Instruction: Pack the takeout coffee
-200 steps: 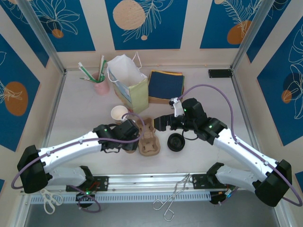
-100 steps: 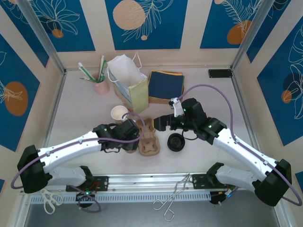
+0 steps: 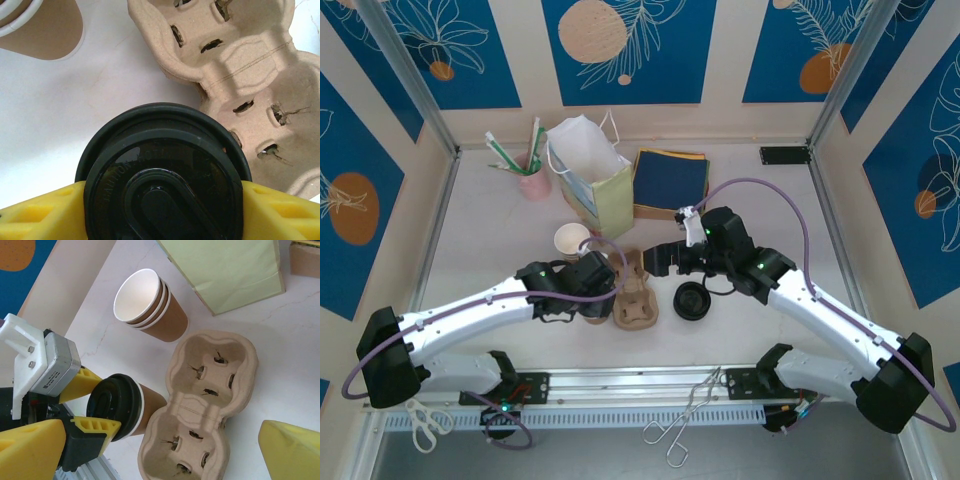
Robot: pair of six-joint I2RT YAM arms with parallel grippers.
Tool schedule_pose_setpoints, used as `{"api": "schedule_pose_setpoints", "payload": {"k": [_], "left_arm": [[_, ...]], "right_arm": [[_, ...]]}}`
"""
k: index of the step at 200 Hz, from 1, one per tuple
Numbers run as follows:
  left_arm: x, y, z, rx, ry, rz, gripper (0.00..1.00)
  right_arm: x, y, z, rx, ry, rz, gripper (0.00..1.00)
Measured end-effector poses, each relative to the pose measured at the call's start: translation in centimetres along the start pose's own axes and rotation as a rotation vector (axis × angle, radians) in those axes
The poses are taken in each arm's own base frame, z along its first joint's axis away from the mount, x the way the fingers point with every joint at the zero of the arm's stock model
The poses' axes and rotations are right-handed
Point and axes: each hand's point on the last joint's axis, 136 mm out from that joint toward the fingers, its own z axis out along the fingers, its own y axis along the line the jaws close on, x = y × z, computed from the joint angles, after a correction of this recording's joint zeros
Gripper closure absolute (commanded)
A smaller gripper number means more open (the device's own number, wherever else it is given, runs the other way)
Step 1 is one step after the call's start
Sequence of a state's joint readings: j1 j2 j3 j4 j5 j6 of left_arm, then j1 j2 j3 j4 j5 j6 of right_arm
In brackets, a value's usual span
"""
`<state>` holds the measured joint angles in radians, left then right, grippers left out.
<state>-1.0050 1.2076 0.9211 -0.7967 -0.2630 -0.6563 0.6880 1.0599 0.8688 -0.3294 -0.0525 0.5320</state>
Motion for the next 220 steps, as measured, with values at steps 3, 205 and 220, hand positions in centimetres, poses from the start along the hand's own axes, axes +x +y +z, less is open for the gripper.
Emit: {"api": "schedule_pose_setpoints", "payload": {"k": [3,205,220], "left_arm": [[0.00,-0.01,0.00,0.000,0.000,0.000,0.32],[0.50,-0.06,0.55,-0.016,0.026,-0.004,0.18],[0.51,-0.05,0.54,-0.016,0.026,-0.004,0.18]], "right_arm": [[0.02,-0.02,0.02,0.001,0.001,0.000,0.01],[0.05,-0.05,0.26,-0.001,0.006,0.002,0.01],[0.07,-0.07,0.30,-0.001,0.007,0.002,0.01]]}}
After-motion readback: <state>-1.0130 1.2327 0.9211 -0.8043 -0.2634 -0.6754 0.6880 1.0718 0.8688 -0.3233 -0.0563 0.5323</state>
